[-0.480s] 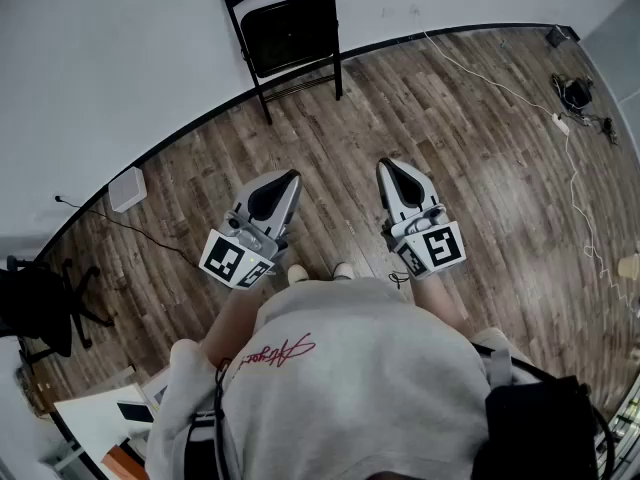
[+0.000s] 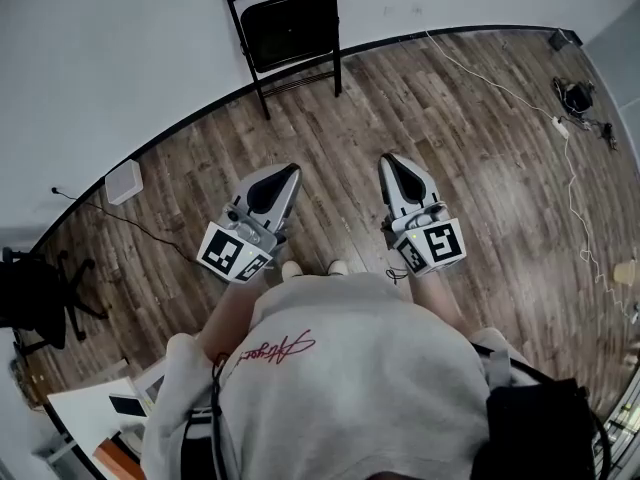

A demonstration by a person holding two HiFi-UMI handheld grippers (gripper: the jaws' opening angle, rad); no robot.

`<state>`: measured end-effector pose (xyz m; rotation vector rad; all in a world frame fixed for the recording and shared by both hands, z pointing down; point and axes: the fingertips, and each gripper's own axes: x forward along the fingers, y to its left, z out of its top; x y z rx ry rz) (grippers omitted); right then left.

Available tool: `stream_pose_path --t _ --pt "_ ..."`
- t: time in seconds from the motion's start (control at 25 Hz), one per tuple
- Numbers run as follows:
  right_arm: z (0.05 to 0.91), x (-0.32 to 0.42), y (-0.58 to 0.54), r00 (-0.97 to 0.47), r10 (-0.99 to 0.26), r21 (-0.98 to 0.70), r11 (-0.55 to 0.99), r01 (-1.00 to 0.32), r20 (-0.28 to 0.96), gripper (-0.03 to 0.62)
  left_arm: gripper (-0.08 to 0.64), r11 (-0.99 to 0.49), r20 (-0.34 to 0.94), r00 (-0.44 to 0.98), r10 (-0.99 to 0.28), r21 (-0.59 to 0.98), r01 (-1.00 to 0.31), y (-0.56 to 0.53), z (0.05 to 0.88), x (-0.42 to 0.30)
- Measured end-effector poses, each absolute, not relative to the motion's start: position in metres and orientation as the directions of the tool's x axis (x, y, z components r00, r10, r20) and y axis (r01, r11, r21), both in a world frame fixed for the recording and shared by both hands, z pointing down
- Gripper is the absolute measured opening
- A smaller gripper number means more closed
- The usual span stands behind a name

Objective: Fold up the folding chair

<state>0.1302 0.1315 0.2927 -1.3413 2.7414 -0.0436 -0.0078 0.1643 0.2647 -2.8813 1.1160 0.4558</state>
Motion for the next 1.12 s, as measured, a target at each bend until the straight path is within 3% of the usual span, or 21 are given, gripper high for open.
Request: stream_pose_path --t 0.32,0.72,1.12 --pt "0.301 0.155 0.116 -0.57 -0.819 -0.124 0.573 -0.81 -0.067 0.017 0.017 -0.72 -0.277 0.675 -0.684 0.107 -0.686 0.156 0.267 0.004" --pt "0.316 0.139 0.08 -0.635 -0.771 -0.097 0.637 -0.765 -0.056 0.017 0.017 -0.626 -0.287 0.576 -0.765 0.125 -0.77 0.131 0.276 -0.018" --pt "0.353 0.07 -0.073 -0.663 -0.747 -0.106 0.657 -0.747 0.045 0.018 0.018 -0.511 -0.231 0.481 -0.846 0.09 -0.855 -0.042 0.315 -0.089"
